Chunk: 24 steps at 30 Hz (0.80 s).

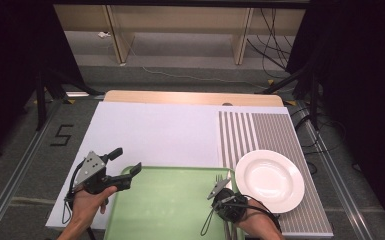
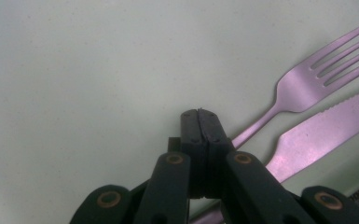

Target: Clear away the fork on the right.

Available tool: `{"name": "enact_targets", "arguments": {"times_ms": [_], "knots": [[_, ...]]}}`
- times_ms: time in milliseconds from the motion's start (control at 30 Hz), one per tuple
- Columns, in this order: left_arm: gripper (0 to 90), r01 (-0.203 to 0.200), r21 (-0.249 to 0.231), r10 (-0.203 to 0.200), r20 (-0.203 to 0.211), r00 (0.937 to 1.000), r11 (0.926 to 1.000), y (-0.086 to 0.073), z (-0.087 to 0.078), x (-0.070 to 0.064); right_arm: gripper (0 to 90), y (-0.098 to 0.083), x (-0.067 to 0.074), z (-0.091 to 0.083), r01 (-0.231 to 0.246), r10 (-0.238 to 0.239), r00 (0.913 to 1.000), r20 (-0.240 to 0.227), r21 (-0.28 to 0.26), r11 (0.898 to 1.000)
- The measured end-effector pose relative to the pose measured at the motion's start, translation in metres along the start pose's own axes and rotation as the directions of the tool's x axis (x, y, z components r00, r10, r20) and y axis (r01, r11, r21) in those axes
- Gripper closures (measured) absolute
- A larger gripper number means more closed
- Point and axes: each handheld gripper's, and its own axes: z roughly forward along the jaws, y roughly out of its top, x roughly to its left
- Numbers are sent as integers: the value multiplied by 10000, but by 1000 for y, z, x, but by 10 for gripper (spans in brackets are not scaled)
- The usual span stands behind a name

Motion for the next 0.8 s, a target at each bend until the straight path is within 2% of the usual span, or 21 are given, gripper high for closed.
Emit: {"name": "enact_targets", "arguments": {"times_ms": [433, 700, 800], "knots": [[166, 18, -23, -18, 12, 10000, 10000, 0, 0, 0, 900, -8, -6, -3, -255, 256, 9997, -35, 137, 9996], [166, 20, -2, -20, 2, 10000, 10000, 0, 0, 0, 900, -11, -9, -5, -238, 239, 9997, -90, 112, 9997], [166, 16, 1, -16, 0, 10000, 10000, 0, 0, 0, 900, -12, -11, -8, -436, 429, 9987, -273, -249, 9987]]}}
